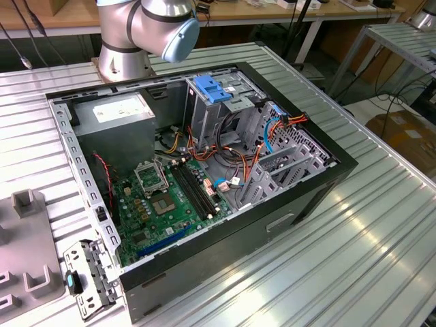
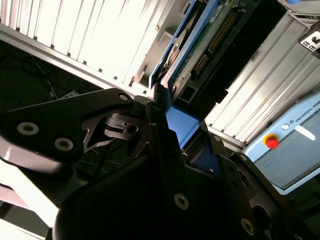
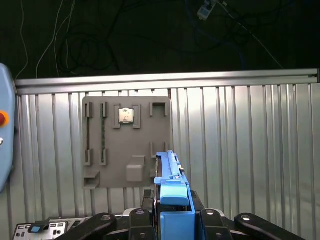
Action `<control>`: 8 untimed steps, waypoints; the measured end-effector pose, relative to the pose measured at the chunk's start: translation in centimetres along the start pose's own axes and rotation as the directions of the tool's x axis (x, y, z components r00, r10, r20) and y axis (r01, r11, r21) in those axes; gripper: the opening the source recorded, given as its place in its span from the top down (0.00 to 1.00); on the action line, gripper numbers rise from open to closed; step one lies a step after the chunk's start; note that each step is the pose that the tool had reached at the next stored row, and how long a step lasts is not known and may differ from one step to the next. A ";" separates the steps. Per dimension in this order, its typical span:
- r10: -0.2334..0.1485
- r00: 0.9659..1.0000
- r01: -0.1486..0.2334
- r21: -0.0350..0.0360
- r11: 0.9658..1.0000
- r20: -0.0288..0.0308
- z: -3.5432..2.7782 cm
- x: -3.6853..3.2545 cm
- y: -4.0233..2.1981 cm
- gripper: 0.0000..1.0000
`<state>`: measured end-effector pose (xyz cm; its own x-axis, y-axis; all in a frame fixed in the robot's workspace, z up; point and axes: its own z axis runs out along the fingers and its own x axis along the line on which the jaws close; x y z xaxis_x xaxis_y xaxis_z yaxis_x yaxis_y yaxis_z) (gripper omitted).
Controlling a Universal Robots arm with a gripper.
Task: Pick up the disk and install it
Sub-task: 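Pick up the disk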
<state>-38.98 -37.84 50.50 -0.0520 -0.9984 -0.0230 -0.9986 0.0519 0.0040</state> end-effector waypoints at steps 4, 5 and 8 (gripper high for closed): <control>0.000 1.000 0.000 0.000 1.000 0.000 0.00 -0.01 -0.31 0.63; 0.000 1.000 0.000 0.000 1.000 0.000 0.00 -0.02 -0.38 0.63; 0.000 1.000 0.000 0.000 1.000 0.000 0.00 -0.03 -0.57 0.63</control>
<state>-38.41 -37.84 50.50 -0.0520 -0.9984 -0.0230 -0.9986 0.0519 0.0039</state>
